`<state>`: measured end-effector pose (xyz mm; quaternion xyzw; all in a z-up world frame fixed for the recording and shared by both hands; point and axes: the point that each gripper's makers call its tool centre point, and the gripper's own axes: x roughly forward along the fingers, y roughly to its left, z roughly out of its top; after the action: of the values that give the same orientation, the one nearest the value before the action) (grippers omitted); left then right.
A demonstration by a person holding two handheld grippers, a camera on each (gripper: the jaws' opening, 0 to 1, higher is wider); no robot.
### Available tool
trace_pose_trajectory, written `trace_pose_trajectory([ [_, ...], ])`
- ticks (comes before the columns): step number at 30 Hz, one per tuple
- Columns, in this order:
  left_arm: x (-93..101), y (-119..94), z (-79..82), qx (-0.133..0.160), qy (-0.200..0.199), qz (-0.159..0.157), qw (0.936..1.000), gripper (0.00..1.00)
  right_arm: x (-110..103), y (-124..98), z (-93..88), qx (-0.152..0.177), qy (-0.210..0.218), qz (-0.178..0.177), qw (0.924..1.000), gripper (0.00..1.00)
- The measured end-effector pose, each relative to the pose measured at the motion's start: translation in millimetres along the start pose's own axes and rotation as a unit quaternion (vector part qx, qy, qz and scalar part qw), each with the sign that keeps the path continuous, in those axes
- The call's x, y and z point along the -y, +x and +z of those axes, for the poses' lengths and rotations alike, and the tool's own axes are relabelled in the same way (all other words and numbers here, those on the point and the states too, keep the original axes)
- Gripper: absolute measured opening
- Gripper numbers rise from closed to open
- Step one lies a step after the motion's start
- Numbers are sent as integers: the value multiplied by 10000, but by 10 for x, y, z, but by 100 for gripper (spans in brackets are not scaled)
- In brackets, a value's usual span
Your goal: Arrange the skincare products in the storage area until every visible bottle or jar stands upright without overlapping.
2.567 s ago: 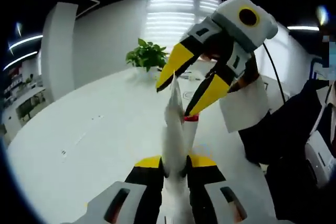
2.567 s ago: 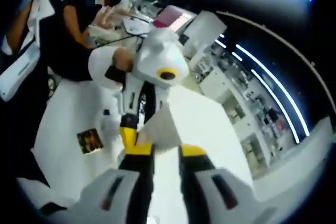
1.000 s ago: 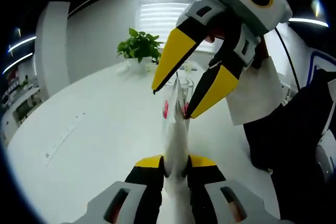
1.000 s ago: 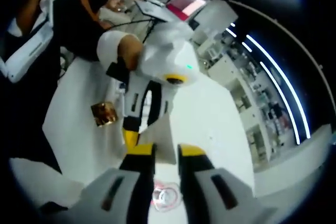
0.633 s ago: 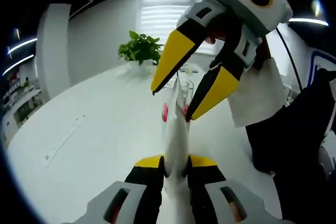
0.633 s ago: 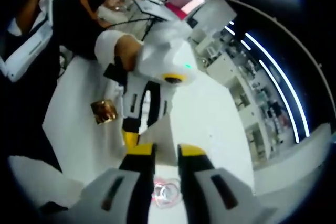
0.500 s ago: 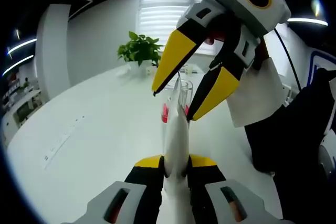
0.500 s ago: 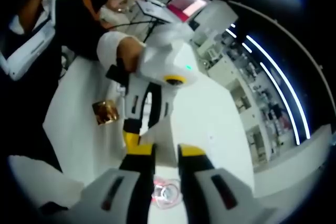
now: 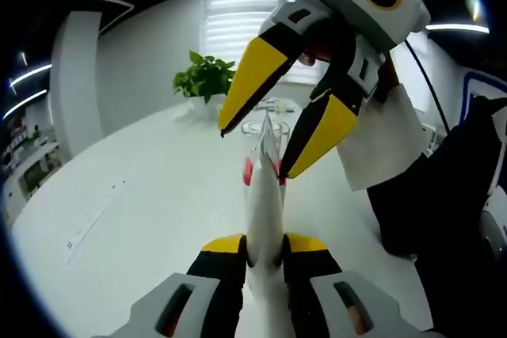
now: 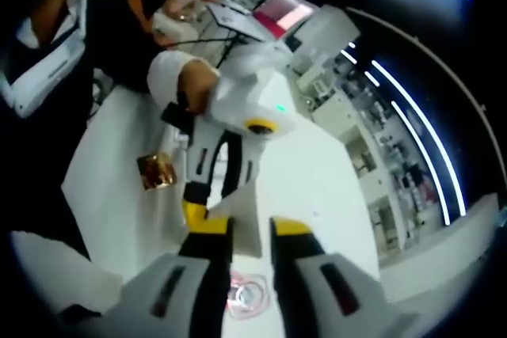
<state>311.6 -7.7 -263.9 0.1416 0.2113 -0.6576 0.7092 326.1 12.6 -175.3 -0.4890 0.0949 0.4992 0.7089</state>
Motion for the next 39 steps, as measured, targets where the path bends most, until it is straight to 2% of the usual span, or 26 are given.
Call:
trace_pose_trajectory([
  [9, 8, -8, 17, 2, 81, 26, 10000, 18, 14, -6, 14, 4, -47, -49, 10000, 19],
  [12, 35, -35, 67, 112, 60, -63, 9999, 26, 7, -4, 17, 5, -37, -46, 10000, 19],
  [14, 8, -73, 86, 140, 113, 14, 9998, 30, 2, -4, 25, 27, -35, -31, 10000, 19],
  [17, -45, -145, 98, 165, 147, 108, 9997, 30, 2, -6, 46, 52, -73, -47, 9999, 19],
  [22, -62, -240, 152, 287, 138, 119, 9994, 35, -23, -15, 97, 152, -139, -26, 9998, 19],
  [30, -194, -446, 111, 106, 409, 440, 9981, 42, -52, -6, 268, 479, -290, 70, 9984, 20],
  [35, -304, -612, 67, 0, 381, 528, 9979, 46, -77, 52, 388, 596, -480, 167, 9969, 20],
  [37, -331, -660, 27, -79, 366, 581, 9976, 48, -90, 76, 421, 619, -532, 209, 9964, 20],
  [39, -347, -747, -71, -343, 409, 637, 9965, 51, -114, 116, 450, 575, -654, 285, 9958, 20],
])
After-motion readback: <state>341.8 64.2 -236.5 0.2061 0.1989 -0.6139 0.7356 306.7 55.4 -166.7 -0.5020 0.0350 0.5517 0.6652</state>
